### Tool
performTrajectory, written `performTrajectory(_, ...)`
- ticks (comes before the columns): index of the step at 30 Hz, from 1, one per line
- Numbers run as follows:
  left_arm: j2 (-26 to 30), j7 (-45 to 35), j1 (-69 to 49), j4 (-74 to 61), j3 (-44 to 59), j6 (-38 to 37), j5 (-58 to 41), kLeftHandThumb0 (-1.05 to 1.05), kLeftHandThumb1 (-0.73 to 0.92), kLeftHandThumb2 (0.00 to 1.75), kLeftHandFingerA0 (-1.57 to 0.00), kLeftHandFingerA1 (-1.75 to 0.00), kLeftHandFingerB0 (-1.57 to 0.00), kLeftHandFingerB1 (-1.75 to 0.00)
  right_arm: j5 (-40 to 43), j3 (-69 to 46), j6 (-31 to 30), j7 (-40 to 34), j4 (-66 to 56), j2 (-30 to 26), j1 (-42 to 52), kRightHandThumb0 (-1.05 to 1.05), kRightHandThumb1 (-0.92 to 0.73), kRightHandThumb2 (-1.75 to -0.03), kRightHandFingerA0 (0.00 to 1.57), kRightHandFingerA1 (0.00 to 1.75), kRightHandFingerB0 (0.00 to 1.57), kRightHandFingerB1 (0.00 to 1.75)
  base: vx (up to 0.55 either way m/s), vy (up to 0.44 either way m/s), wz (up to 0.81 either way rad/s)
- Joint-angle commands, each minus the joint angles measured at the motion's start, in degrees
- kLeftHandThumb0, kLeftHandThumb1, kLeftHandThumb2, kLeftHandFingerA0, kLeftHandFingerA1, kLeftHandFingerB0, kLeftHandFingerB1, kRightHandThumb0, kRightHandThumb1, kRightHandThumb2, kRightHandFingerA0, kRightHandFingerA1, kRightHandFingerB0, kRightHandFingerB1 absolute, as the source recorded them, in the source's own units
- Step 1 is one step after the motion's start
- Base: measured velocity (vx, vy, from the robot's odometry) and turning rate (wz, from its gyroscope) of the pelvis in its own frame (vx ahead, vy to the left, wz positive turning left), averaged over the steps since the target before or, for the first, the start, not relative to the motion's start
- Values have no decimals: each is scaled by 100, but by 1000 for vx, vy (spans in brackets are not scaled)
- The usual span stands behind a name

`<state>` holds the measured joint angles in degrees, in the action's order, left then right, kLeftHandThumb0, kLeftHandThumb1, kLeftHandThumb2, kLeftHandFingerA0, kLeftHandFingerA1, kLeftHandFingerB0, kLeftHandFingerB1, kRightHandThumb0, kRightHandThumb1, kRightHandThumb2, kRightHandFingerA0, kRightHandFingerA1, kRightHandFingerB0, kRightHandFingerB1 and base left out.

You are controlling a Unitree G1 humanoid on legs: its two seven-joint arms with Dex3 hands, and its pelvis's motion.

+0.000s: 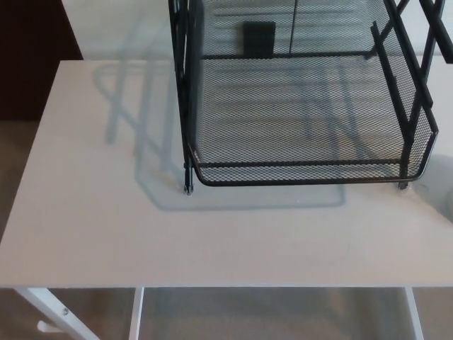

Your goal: The robot walks towards a desk on which a file tray is kept in the middle and a toilet paper roll is kept on its right. The robot uses its right hand to hook on finger in the gap of the roll and grabs it, lifts it and places it on the tray.

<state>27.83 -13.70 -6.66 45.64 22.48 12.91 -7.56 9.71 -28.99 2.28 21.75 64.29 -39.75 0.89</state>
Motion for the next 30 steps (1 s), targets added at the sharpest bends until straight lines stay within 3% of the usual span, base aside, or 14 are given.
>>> performTrajectory(1,201,-115,158,296,66,-243,-74,-93,92,67,-27,-91,-7,-77,1012,-869,-891,-192,-607,174,-50,-47,-66,-64,0,15,0,19,0,0,0)
performTrajectory(3,249,-241,212,412,102,-341,-120,-88,69,121,-31,-78,0,-61,942,-1059,-651,-755,-933,328,-71,-49,-59,-74,3,37,6,18,0,0,0)
performTrajectory(5,255,-246,231,408,124,-327,-139,-93,92,67,-23,-91,-5,-79,941,-1211,-619,-903,-940,294,-234,-51,-56,-77,5,49,2,22,0,0,0)
performTrajectory(7,259,-220,278,369,240,-258,-229,-88,70,121,-32,-80,-1,-63,959,-1389,-41,-1147,-1107,304,-648,-61,-36,-84,9,59,0,35,0,0,0)
performTrajectory(9,270,-232,277,339,260,-236,-227,-88,70,121,-32,-80,-1,-63,927,-1441,75,-1175,-1277,346,-705,-61,-36,-84,9,59,0,35,0,0,0)
performTrajectory(10,282,-203,263,312,237,-281,-175,-93,92,70,-26,-92,-6,-79,689,-1285,119,-1227,-1338,233,-758,-66,-46,-83,10,58,3,32,0,0,0)
performTrajectory(11,262,-156,243,206,227,-253,-153,-94,71,104,-31,-82,-13,-72,536,-1188,316,-1282,-1544,151,-850,-71,-49,-79,55,106,3,37,0,0,0)
performTrajectory(17,246,-140,104,-97,182,-217,-93,-89,92,72,-30,-89,-9,-79,242,-715,163,-1256,-2271,-175,-1300,-84,-44,-88,25,73,13,65,0,0,0)
performTrajectory(20,236,-81,80,-89,163,-222,-57,-87,92,71,-28,-86,-11,-75,80,-255,219,-1030,-2952,-260,-1399,-102,-54,-57,39,111,33,87,0,0,0)
performTrajectory(21,230,-73,100,3,176,-263,-66,-87,92,69,-28,-86,-11,-76,16,-23,283,-893,-3479,-214,-1379,-105,-47,-88,43,98,33,81,0,0,0)
performTrajectory(23,250,-123,43,24,200,-305,-85,-89,92,67,-28,-85,-11,-75,-377,741,230,-323,-4415,-479,-1255,-66,-44,-79,26,57,9,42,0,0,0)
performTrajectory(28,274,-21,32,29,166,-249,-17,-90,70,102,-31,-76,-16,-69,-538,1399,-596,5,-5436,-674,-984,-58,-49,-73,15,46,10,36,0,0,0)
performTrajectory(29,283,-38,37,52,125,-282,19,-87,92,69,-30,-83,-12,-73,-607,1580,-657,130,-5553,-706,-855,-33,-45,-98,4,51,0,48,0,0,0)
performTrajectory(30,281,-44,52,88,135,-302,7,-90,70,102,-31,-77,-16,-69,-696,1717,-593,202,-5504,-737,-806,-34,-44,-98,3,51,0,49,0,0,0)
